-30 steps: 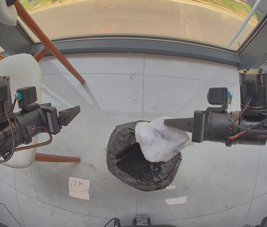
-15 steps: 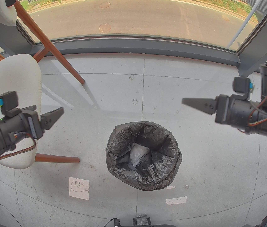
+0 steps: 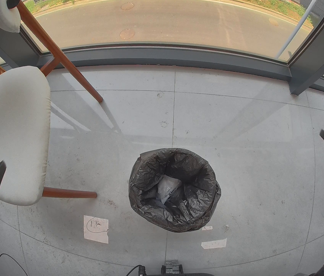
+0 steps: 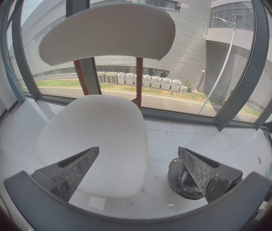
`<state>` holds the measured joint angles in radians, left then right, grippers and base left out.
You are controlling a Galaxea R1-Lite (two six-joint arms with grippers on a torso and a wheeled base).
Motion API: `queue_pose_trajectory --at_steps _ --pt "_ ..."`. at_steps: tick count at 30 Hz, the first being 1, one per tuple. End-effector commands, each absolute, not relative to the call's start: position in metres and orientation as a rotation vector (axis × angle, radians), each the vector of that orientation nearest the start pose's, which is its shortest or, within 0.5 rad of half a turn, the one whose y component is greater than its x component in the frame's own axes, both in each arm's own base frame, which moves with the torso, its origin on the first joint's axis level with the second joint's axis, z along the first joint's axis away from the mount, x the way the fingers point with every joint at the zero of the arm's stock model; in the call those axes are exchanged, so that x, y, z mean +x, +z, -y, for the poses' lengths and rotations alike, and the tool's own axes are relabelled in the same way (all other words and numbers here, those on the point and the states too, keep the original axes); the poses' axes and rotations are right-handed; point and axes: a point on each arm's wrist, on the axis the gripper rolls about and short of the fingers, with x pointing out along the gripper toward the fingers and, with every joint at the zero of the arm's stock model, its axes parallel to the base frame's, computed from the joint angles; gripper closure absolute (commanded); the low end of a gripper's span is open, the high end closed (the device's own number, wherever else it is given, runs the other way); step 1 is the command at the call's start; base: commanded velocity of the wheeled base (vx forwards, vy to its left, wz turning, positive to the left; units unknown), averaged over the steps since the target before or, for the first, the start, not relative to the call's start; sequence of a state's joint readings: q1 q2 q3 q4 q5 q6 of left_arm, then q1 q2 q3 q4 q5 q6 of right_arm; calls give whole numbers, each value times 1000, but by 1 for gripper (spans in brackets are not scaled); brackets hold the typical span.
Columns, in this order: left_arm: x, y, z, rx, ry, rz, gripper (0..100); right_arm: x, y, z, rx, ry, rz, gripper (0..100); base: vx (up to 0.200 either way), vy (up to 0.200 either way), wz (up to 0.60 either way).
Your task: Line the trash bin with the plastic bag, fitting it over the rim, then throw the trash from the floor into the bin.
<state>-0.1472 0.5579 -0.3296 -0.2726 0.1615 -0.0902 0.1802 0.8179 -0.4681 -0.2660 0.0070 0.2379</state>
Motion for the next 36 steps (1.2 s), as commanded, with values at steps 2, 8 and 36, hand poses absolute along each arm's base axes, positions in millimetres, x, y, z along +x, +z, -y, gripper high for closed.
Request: queue_pose_trajectory --at_steps 2,8,36 --pt "-15 87 -7 -76 182 7 0 -17 84 2 -92 69 2 0 0 0 0" --pt "-16 83 -5 -76 43 -137 0 -15 81 3 82 -17 -71 0 0 0 0" --pt "-14 83 -12 -107 323 -54 0 -22 75 0 -26 6 -14 0 0 0 0"
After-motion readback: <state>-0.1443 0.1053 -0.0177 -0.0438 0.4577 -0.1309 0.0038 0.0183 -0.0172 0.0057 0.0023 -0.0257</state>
